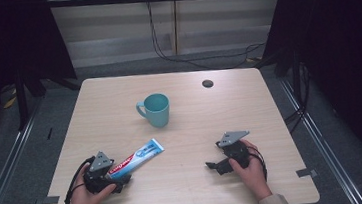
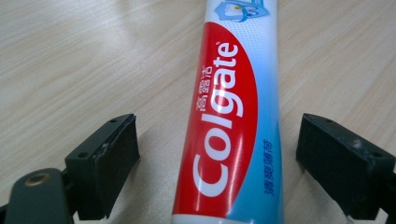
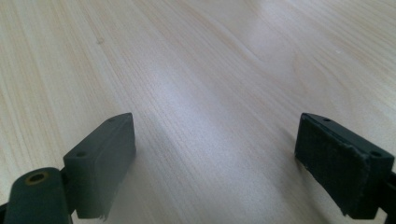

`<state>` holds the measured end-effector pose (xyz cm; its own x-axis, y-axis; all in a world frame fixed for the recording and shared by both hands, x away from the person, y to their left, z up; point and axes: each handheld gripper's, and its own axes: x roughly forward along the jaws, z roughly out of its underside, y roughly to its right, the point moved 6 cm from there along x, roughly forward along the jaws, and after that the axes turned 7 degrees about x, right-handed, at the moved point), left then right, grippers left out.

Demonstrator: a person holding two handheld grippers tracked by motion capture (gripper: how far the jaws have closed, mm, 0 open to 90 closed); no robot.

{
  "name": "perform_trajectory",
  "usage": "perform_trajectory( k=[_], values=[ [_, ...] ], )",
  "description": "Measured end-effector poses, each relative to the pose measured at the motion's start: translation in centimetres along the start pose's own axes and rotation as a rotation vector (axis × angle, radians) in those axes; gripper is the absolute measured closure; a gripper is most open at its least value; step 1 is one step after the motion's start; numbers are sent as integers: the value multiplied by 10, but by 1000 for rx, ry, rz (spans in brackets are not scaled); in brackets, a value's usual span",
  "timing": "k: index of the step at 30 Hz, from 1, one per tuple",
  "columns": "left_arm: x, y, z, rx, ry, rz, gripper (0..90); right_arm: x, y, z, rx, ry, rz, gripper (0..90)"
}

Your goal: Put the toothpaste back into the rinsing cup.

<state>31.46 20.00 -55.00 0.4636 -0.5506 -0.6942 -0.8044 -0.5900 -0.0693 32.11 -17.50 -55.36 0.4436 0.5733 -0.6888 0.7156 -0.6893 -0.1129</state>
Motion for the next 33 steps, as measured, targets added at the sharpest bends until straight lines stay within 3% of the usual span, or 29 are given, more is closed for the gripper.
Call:
perform_trajectory(
  k=[5,8,12,17,21,23,25,33],
  values=[
    [0,0,-1,-1,-3,-6,124,0,0,0,4,1,0,117],
    [-1,1,-4,-9,-49,0,160,0,0,0,2,1,-1,117],
    [-1,4,-7,-7,-75,12,216,0,0,0,3,0,-1,117],
    [-3,4,-13,21,-163,29,246,0,0,0,2,0,-1,117],
    [-4,3,-18,22,-185,39,246,0,0,0,3,0,-1,117],
    [-4,2,-21,30,-198,45,255,0,0,0,4,0,-1,117],
    [-4,2,-27,45,-244,57,255,0,0,0,3,0,-1,117],
    [-3,1,-44,78,-296,80,264,0,0,0,3,0,-1,117]
  ],
)
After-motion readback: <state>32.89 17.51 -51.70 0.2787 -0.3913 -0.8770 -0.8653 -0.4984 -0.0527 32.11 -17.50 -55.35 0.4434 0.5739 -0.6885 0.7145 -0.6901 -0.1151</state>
